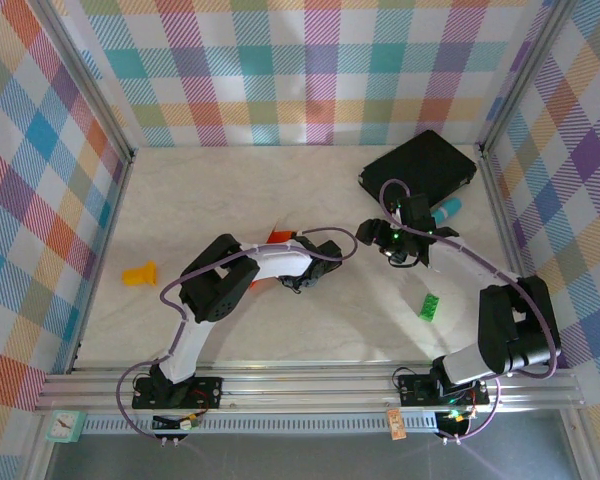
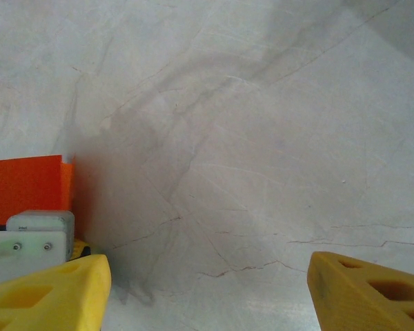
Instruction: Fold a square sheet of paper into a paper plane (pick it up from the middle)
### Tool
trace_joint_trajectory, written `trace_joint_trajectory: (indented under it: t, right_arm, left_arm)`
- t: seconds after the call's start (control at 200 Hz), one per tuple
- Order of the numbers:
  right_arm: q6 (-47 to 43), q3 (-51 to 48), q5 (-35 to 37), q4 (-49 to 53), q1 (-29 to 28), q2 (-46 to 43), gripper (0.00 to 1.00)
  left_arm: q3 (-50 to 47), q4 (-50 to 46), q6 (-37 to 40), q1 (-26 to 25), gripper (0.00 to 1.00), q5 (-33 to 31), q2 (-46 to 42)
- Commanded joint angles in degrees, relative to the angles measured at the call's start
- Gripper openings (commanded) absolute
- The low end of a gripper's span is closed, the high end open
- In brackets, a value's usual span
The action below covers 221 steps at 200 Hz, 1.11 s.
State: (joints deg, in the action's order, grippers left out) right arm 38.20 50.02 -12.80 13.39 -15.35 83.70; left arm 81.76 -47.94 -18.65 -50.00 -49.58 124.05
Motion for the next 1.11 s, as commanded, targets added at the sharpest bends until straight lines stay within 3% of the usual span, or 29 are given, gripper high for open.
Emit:
trace_joint_trajectory:
  t: [0.0, 0.325, 0.72, 0.945, 1.1]
  right_arm:
    - [1.2, 0.2, -1.4, 0.2, 0.3, 0.5, 0.76]
    - [1.4, 0.4, -1.2, 0.2, 0.3, 0.5, 0.76]
    - [1.9, -0.1, -1.0, -0.3, 0.5, 0.8, 0.76]
    - [2.9, -0.2, -2.6, -1.8, 0.5, 2.1, 0.75]
    - [3.2, -0.3, -3.9, -2.1, 0.5, 2.7, 0.75]
  left_arm:
    - [1.1, 0.7, -1.8, -0.5, 0.23, 4.8, -0.2]
    - [1.9, -1.2, -5.5, -1.1, 0.32, 10.3, -4.6]
    - [-8.3, 2.3, -12.8, -1.3, 0.41, 31.1, -23.6]
    - [-17.0, 9.0, -13.6, 4.2, 0.36, 40.2, -33.3]
    - [-21.5, 13.0, -12.9, 9.5, 0.31, 43.6, -35.5]
